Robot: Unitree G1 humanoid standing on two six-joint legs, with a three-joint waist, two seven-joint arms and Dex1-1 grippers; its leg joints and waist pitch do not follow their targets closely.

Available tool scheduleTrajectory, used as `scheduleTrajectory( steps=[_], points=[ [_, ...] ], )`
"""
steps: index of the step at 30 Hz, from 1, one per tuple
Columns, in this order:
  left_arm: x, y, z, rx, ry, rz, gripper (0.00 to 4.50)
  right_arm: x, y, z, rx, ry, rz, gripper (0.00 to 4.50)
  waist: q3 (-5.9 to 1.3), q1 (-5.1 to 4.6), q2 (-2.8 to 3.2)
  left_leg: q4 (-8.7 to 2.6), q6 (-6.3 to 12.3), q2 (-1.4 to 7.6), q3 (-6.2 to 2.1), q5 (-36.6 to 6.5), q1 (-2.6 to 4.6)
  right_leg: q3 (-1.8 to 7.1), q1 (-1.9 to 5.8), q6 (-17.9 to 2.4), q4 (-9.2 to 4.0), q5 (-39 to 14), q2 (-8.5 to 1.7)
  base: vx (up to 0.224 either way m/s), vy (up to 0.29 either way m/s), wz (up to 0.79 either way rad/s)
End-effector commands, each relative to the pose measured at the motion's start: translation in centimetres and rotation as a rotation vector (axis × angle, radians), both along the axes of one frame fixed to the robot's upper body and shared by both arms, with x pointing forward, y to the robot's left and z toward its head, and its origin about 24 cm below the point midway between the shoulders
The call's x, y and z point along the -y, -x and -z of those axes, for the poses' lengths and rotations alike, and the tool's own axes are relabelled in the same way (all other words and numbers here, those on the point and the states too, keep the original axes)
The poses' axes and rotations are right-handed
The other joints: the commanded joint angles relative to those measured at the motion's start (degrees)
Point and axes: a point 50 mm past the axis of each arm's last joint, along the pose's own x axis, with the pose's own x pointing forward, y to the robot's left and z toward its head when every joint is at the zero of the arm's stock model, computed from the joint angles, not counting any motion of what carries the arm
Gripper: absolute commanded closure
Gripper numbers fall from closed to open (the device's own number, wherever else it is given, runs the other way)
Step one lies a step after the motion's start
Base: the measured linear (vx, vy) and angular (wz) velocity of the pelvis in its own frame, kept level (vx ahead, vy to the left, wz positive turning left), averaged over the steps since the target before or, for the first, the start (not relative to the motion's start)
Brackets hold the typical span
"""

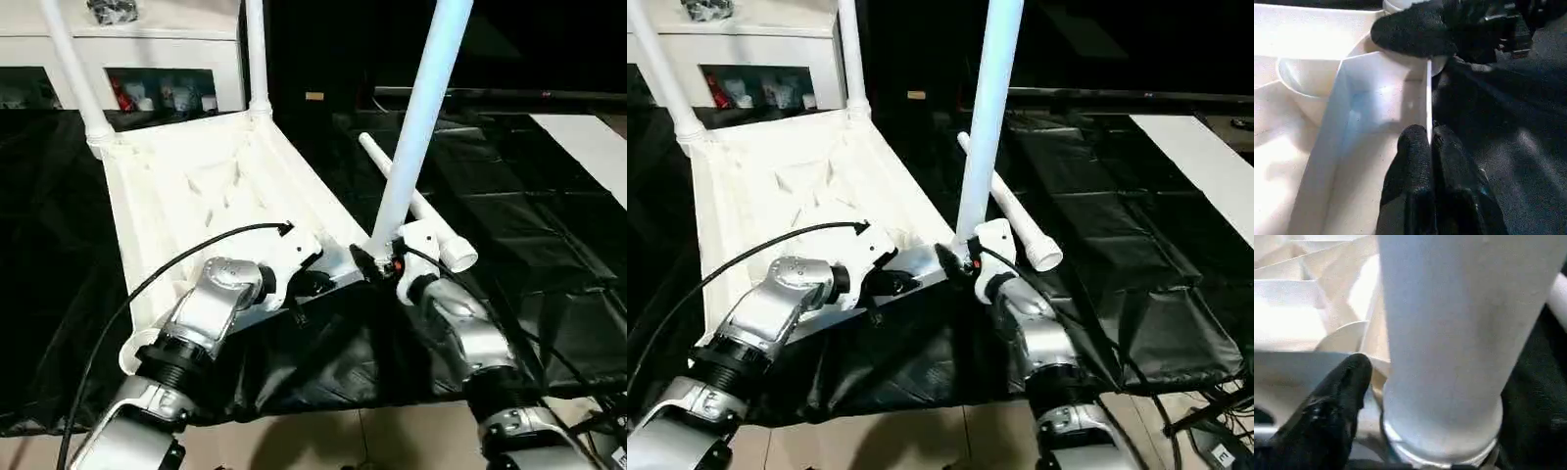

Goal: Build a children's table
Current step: Rotate leg to tighten

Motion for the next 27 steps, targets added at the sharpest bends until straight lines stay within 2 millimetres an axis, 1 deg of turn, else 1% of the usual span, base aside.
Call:
scheduleTrajectory(
  steps=[1,2,3,4,5,6,7,8,9,10,11,12,14,16,17,18,19,20,21,22,24,27],
  points=[
    [1.4,0.8,-0.6,0.015,0.053,0.139,4.50,-2.0,1.1,0.1,-0.010,-0.020,-0.200,0.58,-3.13,0.56,0.12,-4.02,3.85,2.79,-1.05,-13.99,-0.20,3.19,2.87,-9.23,-5.13,-18.17,-4.91,0.000,0.000,0.00],
    [0.6,1.0,-0.8,0.009,0.046,0.201,4.50,-1.1,1.8,-0.3,-0.008,-0.013,-0.318,0.58,-3.11,0.61,0.21,-4.02,4.40,2.81,-0.92,-12.59,-0.13,3.18,2.81,-10.38,-4.90,-15.31,-4.81,0.000,0.000,0.00],
    [0.3,1.1,-0.9,0.007,0.046,0.221,4.50,-0.8,2.1,-0.4,-0.012,-0.011,-0.361,0.58,-3.28,0.88,0.03,-3.77,5.15,2.80,-0.79,-11.17,-0.12,3.18,3.03,-11.06,-4.55,-13.03,-4.77,0.000,0.000,0.00],
    [-0.3,1.2,-1.1,0.017,0.034,0.261,4.50,-0.3,2.8,-0.7,-0.021,-0.002,-0.453,0.58,-3.33,1.10,0.14,-3.69,5.86,2.76,-0.69,-9.67,-0.12,3.20,3.07,-11.84,-4.35,-10.76,-4.76,0.000,0.000,0.00],
    [-0.3,1.2,-1.1,0.017,0.034,0.261,4.50,-0.3,2.8,-0.7,-0.021,-0.002,-0.453,0.58,-3.32,1.27,0.22,-3.74,6.30,2.83,-0.74,-9.19,-0.16,3.16,3.11,-12.10,-4.30,-9.98,-4.74,0.000,0.000,0.00],
    [-0.3,1.2,-1.1,0.018,0.033,0.262,4.50,-0.3,2.8,-0.7,-0.021,-0.001,-0.456,0.58,-3.41,1.45,0.25,-3.68,6.59,3.03,-0.64,-8.00,-0.05,3.13,3.04,-12.83,-3.98,-8.01,-4.72,0.000,0.000,0.00],
    [-0.6,1.3,-1.2,0.025,0.025,0.286,4.50,0.0,3.3,-0.8,-0.028,0.004,-0.513,0.58,-3.37,1.62,0.32,-3.73,6.66,3.08,-0.70,-7.69,-0.01,3.06,3.05,-13.14,-3.96,-7.61,-4.71,0.000,0.000,0.00],
    [-0.9,1.2,-1.2,0.025,0.018,0.297,4.50,0.2,3.5,-0.9,-0.037,0.011,-0.544,0.58,-3.45,1.90,0.31,-3.66,6.57,3.20,-0.56,-7.24,0.15,3.09,2.98,-13.53,-3.81,-6.70,-4.72,0.000,0.000,0.00],
    [-1.3,1.2,-1.4,0.023,0.009,0.320,4.50,0.7,3.8,-1.1,-0.050,0.027,-0.598,0.58,-3.37,2.23,0.29,-3.74,6.46,3.21,-0.60,-7.41,0.34,3.03,3.06,-13.67,-3.90,-6.72,-4.61,0.000,0.000,0.00],
    [-1.7,1.3,-1.6,0.016,0.004,0.346,4.50,1.2,4.0,-1.3,-0.061,0.045,-0.641,0.58,-3.31,2.25,0.41,-3.76,6.45,3.26,-0.50,-8.20,0.37,3.12,2.85,-14.00,-3.78,-6.78,-4.66,0.000,0.000,0.00],
    [-1.8,1.3,-1.6,0.014,0.003,0.351,4.50,1.3,4.0,-1.3,-0.064,0.049,-0.649,0.58,-3.30,2.35,0.39,-3.80,6.17,3.30,-0.54,-8.62,0.32,3.08,2.94,-14.13,-3.75,-7.04,-4.70,0.000,0.000,0.00],
    [-2.0,1.4,-1.7,0.013,-0.004,0.370,4.50,1.5,4.1,-1.3,-0.065,0.075,-0.686,0.58,-3.21,2.36,0.38,-3.87,5.68,3.36,-0.55,-9.37,0.38,3.10,2.87,-14.10,-3.92,-7.89,-4.80,0.000,0.000,0.00],
    [-2.1,1.4,-1.7,0.011,-0.007,0.376,4.50,1.5,4.1,-1.3,-0.067,0.082,-0.695,0.84,-3.18,2.37,0.36,-3.90,4.90,3.32,-0.57,-10.11,0.36,3.14,2.91,-13.91,-4.00,-9.25,-4.89,0.000,0.000,0.00],
    [-2.4,1.4,-1.8,0.007,-0.015,0.396,4.50,1.6,4.1,-1.3,-0.082,0.087,-0.724,0.91,-3.20,2.42,0.31,-3.90,4.43,3.30,-0.63,-9.88,0.27,3.13,3.05,-13.42,-4.02,-10.21,-4.95,0.000,0.000,0.00],
    [-2.5,1.4,-1.8,0.007,-0.018,0.400,4.50,1.6,4.1,-1.3,-0.086,0.087,-0.731,0.91,-3.20,2.43,0.30,-3.88,4.38,3.29,-0.61,-9.83,0.26,3.12,3.03,-13.39,-4.01,-10.27,-4.92,0.000,0.000,0.00],
    [-2.5,1.4,-1.8,0.007,-0.018,0.400,4.50,1.6,4.1,-1.3,-0.086,0.087,-0.731,1.09,-3.20,2.46,0.26,-3.86,4.33,3.29,-0.57,-9.60,0.34,3.15,2.97,-13.38,-3.97,-10.02,-4.88,0.000,0.000,0.00],
    [-2.5,1.4,-1.8,0.006,-0.020,0.402,4.50,1.6,4.1,-1.4,-0.088,0.087,-0.735,1.24,-3.21,2.34,-0.30,-3.83,4.43,3.31,-0.48,-9.51,0.31,3.15,2.96,-13.34,-4.02,-10.13,-4.87,0.000,0.000,0.00],
    [-2.5,1.4,-1.8,0.006,-0.020,0.402,4.50,1.6,4.1,-1.4,-0.088,0.087,-0.735,1.24,-3.26,2.50,0.01,-3.80,4.41,3.29,-0.55,-8.96,0.21,3.15,3.09,-13.26,-3.88,-10.18,-5.00,0.000,0.000,0.00],
    [-2.7,1.4,-1.7,0.003,-0.020,0.409,4.50,1.6,4.0,-1.6,-0.095,0.069,-0.744,1.24,-3.28,2.47,-0.03,-3.78,4.45,3.27,-0.57,-8.56,0.15,3.09,3.15,-13.15,-3.80,-9.99,-4.92,0.000,0.000,0.00],
    [-2.7,1.4,-1.7,0.000,-0.018,0.411,4.50,1.5,4.0,-1.7,-0.101,0.058,-0.749,1.40,-3.31,2.45,-0.09,-3.76,4.56,3.31,-0.53,-8.11,0.18,3.10,3.09,-13.20,-3.74,-9.28,-4.87,0.000,0.000,0.00],
    [-2.8,1.4,-1.7,-0.006,-0.008,0.404,4.50,1.4,4.2,-1.7,-0.116,0.039,-0.755,1.60,-3.33,2.54,-0.05,-3.71,4.82,3.29,-0.51,-7.70,0.15,3.10,3.16,-13.36,-3.67,-8.63,-4.90,0.000,0.000,0.00],
    [-2.7,1.3,-1.6,-0.011,0.009,0.372,4.50,1.2,4.3,-1.5,-0.123,0.004,-0.724,1.73,-3.40,2.65,-0.12,-3.60,4.92,3.25,-0.46,-7.11,0.12,3.08,3.16,-13.42,-3.59,-8.21,-4.94,0.000,0.000,0.00]
  ],
)
